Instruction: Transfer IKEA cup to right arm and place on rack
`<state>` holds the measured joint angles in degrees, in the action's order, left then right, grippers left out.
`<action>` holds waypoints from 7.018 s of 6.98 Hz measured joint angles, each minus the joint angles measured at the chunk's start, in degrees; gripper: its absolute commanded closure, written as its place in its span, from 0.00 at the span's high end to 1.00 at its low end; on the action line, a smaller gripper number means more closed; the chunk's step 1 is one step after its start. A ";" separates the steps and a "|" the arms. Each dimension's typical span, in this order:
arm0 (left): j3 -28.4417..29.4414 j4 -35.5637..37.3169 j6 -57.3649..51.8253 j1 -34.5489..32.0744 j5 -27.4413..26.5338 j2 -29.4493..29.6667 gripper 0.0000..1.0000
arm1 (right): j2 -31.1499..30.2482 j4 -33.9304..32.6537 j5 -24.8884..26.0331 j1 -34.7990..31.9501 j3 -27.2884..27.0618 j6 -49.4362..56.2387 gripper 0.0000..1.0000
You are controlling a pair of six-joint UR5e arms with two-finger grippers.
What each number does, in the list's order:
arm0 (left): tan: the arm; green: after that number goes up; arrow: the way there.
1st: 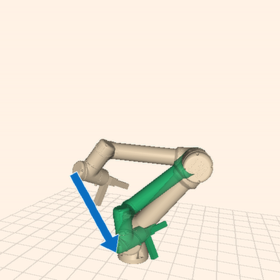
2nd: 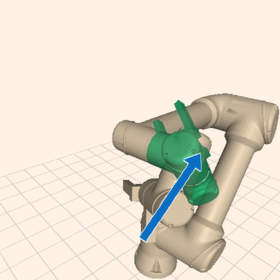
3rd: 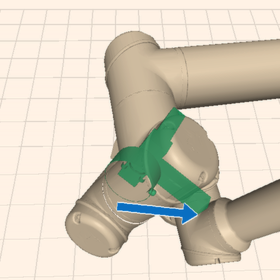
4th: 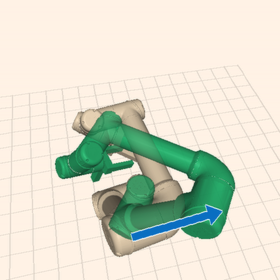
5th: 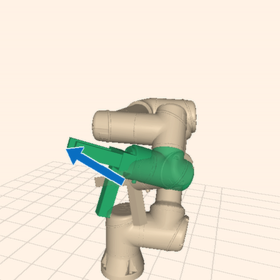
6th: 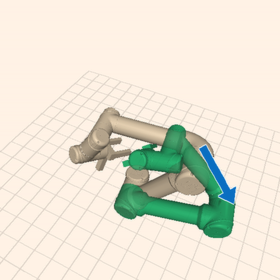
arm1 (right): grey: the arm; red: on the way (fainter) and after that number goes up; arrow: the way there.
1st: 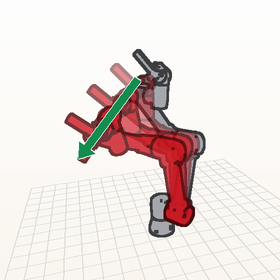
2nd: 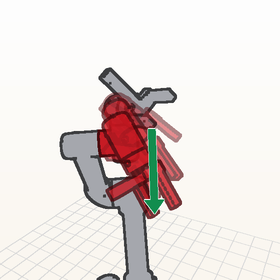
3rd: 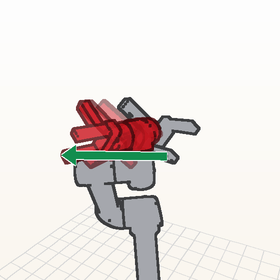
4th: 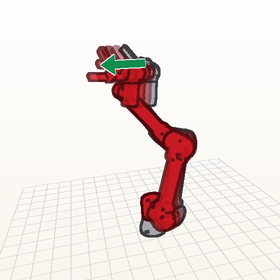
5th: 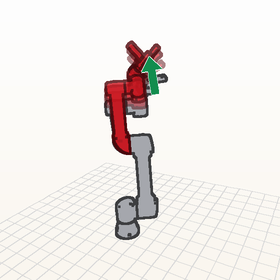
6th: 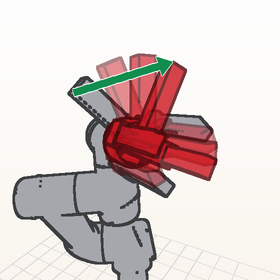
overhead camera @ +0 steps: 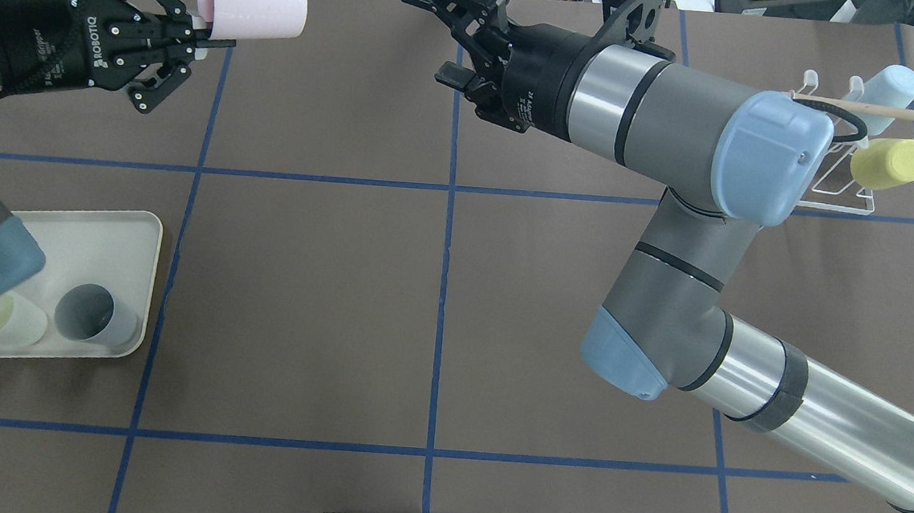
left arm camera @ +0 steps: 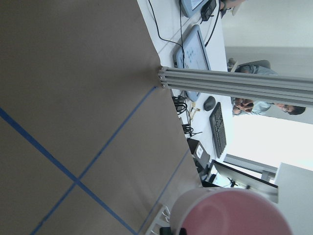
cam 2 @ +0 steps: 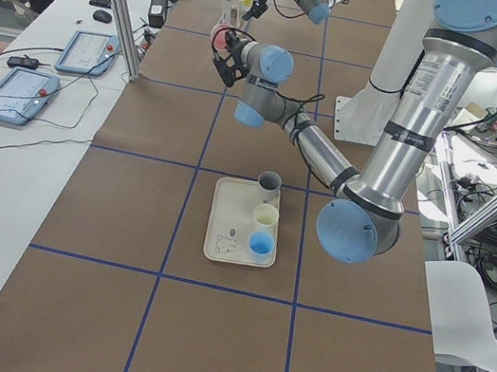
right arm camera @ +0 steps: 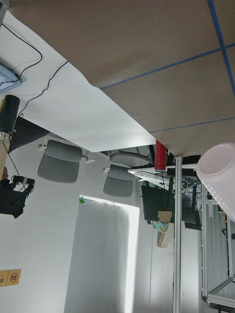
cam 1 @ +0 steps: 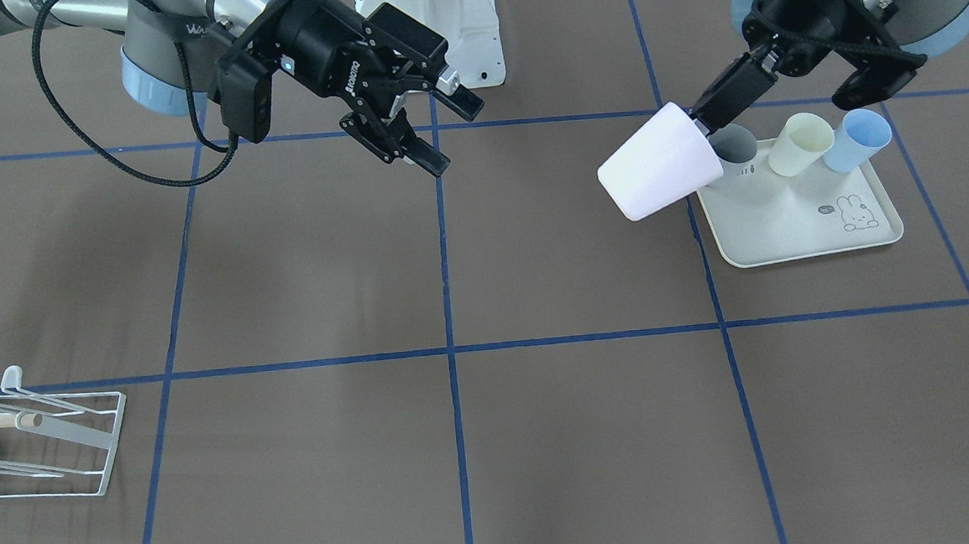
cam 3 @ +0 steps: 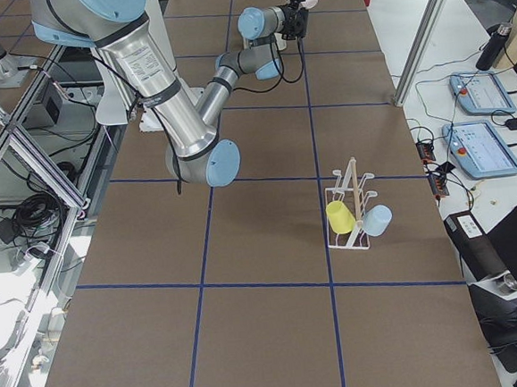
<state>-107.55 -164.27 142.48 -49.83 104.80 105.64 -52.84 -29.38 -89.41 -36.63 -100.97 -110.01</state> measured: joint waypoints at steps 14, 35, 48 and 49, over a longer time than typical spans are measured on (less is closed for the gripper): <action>10.79 -18.07 12.83 16.96 -24.66 12.04 0.00 | 0.37 8.72 4.61 1.47 3.14 -0.57 0.98; 6.64 -15.47 -17.70 15.64 -16.67 -1.93 1.00 | -29.54 6.17 0.48 -17.19 -1.02 33.28 0.00; 5.77 -15.46 -18.29 15.78 -16.72 -4.29 1.00 | -41.22 -1.46 12.35 -16.45 0.83 59.10 0.00; 5.77 -15.47 -18.29 15.83 -16.78 -4.27 1.00 | -40.77 -1.92 12.38 -16.41 1.22 59.43 0.00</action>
<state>-101.78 -179.74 124.19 -34.00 88.02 101.37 -93.61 -31.29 -77.02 -53.04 -99.75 -50.58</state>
